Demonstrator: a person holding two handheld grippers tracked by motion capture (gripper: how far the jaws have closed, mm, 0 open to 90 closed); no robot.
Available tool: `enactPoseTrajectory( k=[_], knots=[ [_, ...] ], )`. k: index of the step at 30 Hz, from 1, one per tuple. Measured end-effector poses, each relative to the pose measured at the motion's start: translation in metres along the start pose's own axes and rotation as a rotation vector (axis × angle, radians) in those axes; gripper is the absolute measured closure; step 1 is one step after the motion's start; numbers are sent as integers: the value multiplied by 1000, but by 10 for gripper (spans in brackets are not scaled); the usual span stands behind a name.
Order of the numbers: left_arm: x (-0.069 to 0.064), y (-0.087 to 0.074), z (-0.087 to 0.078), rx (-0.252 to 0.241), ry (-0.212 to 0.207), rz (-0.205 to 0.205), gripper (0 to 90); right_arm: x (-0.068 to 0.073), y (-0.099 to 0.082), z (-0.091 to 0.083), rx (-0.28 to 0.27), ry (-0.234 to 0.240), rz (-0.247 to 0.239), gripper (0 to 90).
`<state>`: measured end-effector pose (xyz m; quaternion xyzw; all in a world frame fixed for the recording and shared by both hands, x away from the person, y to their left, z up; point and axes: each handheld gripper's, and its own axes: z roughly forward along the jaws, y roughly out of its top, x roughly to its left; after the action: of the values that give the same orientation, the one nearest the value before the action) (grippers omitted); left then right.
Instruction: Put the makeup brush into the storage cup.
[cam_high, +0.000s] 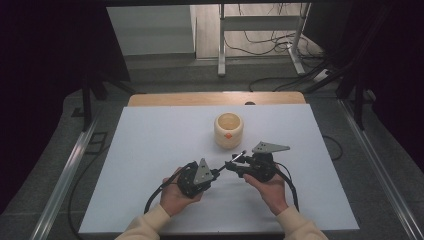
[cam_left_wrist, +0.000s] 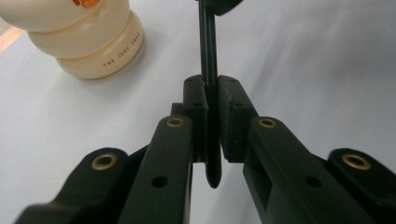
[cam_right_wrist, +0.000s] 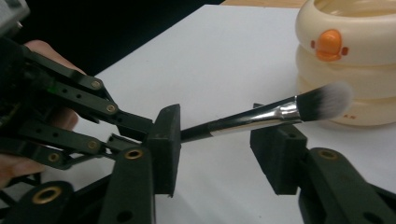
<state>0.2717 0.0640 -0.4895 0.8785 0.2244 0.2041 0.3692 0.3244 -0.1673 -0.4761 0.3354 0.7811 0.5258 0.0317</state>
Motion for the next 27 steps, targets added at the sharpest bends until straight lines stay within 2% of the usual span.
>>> enactPoseTrajectory(
  k=[7,12,14,17,20,24,27],
  knots=[
    [-2,1,5,33,-3,19,817,-2,1,-2,-28,74,36,702],
    [-5,2,11,49,-23,30,805,-2,1,-2,-41,136,65,801],
    [-6,2,12,50,-27,31,800,-2,1,-3,-43,163,74,825],
    [-6,2,13,49,-37,26,779,-1,1,-3,-44,167,69,827],
    [-5,2,12,44,-31,14,677,-1,2,-5,-49,146,58,828],
    [-2,3,9,30,-29,-29,479,-3,3,-9,-56,127,48,828],
    [1,3,6,13,-22,-55,381,-4,4,-11,-60,119,44,828]
  ],
)
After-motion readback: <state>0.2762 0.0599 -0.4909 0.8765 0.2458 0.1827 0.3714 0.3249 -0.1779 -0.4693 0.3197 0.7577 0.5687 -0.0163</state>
